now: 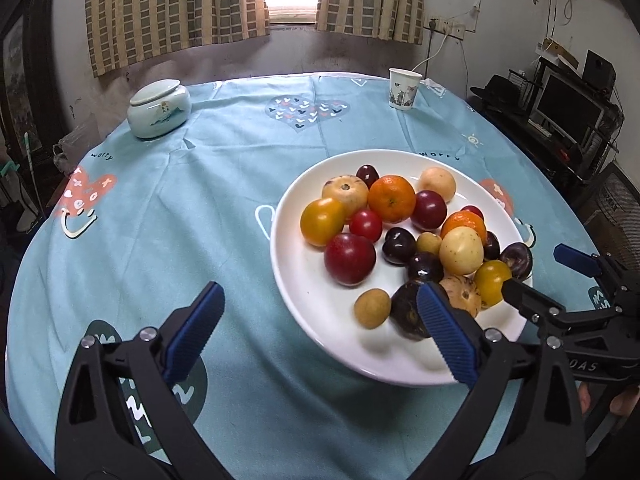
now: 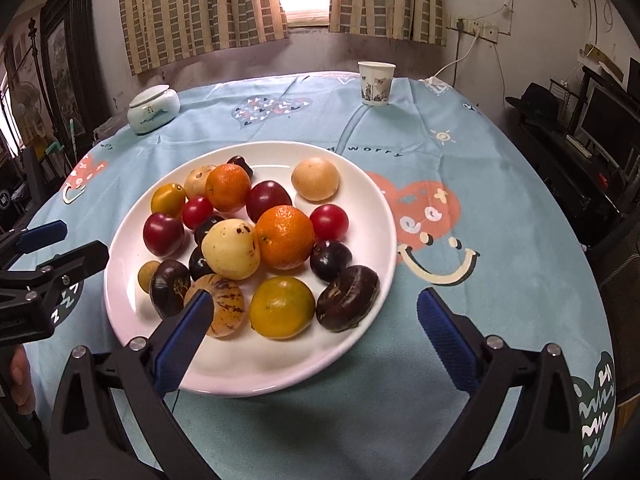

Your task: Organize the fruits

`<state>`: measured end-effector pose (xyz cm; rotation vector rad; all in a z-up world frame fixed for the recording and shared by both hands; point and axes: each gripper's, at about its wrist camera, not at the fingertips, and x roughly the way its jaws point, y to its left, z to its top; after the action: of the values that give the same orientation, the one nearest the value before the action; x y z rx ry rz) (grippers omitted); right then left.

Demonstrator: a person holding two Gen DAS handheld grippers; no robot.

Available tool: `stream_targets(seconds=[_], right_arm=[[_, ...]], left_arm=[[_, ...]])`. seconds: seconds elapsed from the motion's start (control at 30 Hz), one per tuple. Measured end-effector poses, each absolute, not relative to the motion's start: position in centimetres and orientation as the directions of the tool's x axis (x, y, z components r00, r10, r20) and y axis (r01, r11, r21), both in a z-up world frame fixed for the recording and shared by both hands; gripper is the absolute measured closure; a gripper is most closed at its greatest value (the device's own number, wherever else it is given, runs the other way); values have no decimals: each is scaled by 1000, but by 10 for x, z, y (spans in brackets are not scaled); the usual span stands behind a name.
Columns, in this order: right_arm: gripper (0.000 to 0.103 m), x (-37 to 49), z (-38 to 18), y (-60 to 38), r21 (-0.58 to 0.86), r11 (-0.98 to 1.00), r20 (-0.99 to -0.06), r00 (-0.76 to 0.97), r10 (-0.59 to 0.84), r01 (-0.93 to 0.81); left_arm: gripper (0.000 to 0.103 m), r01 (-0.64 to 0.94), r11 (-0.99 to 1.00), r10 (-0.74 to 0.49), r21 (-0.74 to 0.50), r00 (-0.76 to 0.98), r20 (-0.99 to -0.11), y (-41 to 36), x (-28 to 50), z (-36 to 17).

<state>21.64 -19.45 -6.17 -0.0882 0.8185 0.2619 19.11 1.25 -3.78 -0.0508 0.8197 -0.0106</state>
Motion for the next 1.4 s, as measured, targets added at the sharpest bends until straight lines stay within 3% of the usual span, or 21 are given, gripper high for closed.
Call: stream_targets(seconds=[1.4], right_arm=[[1,202,-51,-194,16,960,-711,672,207,-279]], left_arm=[[2,-3,999,-32,-47,696,-717,1,176,-37]])
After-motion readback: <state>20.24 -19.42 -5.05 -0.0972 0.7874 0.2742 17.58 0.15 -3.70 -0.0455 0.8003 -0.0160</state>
